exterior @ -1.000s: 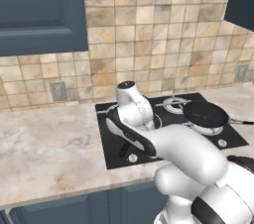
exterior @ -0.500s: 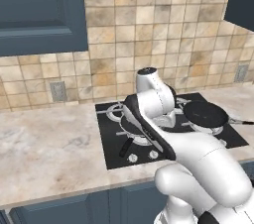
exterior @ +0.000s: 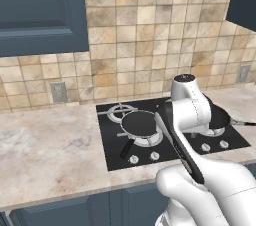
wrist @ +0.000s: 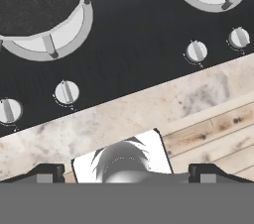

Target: Place both pans onto different burners. Then place the sweet potato and the steak on different pans.

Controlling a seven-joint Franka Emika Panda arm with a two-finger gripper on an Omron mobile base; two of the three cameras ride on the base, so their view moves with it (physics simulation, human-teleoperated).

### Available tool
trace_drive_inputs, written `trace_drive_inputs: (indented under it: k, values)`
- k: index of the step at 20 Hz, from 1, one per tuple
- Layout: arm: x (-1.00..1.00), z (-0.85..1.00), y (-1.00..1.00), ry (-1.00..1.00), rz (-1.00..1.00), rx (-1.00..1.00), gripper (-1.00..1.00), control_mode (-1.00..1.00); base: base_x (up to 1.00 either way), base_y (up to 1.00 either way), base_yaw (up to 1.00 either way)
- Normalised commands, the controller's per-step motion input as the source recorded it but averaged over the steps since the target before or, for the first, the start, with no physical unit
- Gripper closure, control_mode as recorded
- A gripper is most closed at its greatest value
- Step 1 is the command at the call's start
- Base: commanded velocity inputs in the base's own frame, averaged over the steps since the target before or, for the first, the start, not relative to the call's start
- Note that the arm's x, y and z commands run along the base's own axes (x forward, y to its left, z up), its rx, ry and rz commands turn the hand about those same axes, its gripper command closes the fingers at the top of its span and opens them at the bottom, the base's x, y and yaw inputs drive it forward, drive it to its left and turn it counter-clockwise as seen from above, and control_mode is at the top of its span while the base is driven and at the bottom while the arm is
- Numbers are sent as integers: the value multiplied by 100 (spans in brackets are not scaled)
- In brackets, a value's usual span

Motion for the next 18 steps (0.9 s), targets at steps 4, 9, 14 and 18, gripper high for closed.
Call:
trace_drive_inputs:
  k: [4,9,14,18]
  values:
    - [-28,8,-58,0,20,0,-100,-100,0,0,0]
    - [-24,8,-52,0,13,0,-100,-100,0,0,0]
    - [-2,11,-24,0,5,0,-100,-100,0,0,0]
    - [0,18,-12,0,3,0,-100,-100,0,0,0]
